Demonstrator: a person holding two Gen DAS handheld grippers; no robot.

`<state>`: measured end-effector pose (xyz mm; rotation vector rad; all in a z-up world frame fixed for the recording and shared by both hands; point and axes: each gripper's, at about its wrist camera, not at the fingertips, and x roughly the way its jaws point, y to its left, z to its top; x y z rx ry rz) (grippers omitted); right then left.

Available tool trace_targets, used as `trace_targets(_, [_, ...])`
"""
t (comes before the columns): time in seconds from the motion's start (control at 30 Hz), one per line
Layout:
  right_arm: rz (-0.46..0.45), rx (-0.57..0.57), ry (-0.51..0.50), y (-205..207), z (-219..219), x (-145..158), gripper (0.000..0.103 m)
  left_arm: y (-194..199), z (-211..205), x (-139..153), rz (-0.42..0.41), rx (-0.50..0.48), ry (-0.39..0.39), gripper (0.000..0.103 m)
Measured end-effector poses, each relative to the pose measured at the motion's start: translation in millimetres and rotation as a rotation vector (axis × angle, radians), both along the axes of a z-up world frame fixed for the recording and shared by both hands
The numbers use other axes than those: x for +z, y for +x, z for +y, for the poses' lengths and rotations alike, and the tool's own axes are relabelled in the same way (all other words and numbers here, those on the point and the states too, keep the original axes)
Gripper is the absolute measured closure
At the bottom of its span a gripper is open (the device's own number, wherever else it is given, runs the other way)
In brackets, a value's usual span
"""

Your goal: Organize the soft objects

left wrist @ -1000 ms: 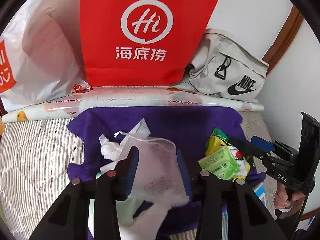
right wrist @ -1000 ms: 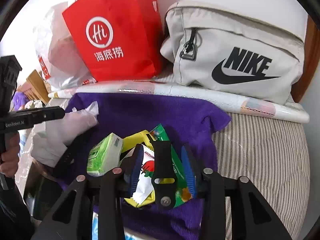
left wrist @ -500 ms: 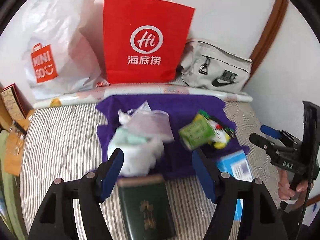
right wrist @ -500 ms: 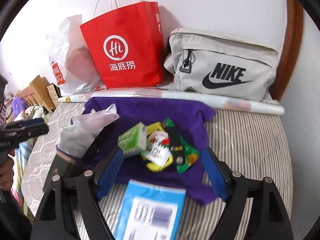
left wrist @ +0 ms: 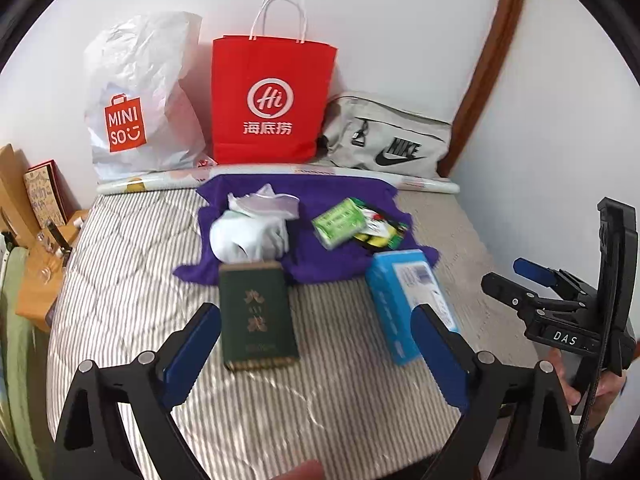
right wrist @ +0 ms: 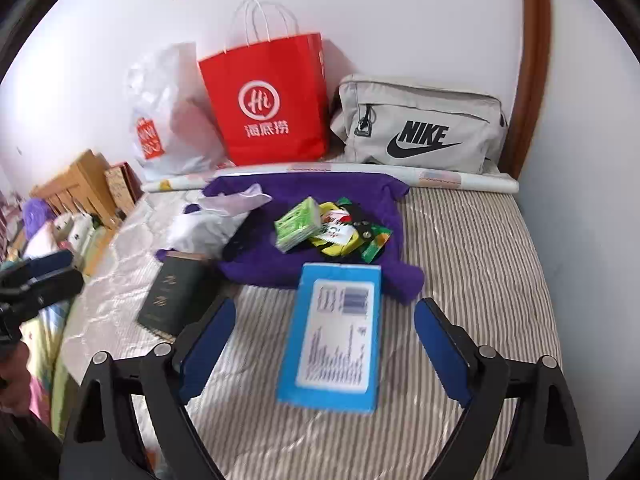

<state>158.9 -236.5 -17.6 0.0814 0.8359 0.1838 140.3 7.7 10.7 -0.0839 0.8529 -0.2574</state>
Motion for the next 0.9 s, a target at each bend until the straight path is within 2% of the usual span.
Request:
trace_targets(0.17, [-0.02,-0.011,0.009,-34,-7,9,0.007,-34,-10,2,-0.023,-0.009,0.001,0.007])
trace_targets(0.27, [-0.058,-0.02,0.008,-55,-10,14,0.003,-52,-15,2,-0.041,-0.006,0.017,0.007])
trace_targets(0.43, [-0.125,-0.03,-0.004,-86,-14,25,0.002,-76,-25,5,-0.056,0.0,0.034,0.007])
trace_targets(0.6, [-0.176,-0.056,-0.01,-110,-17,31,0.001,-94,-33,11,-0.099,0.023,0.06,0.002])
trace_targets(0.7, [-0.175,-0.066,-0.007,-120,-20,29,0.001,-102,-38,10,-0.107,0.027,0.077,0.002])
trace_targets(0.9, [-0.164,-0.084,-0.004,-133,-25,23,0.001,-114,-40,8,-0.11,0.031,0.051,0.002])
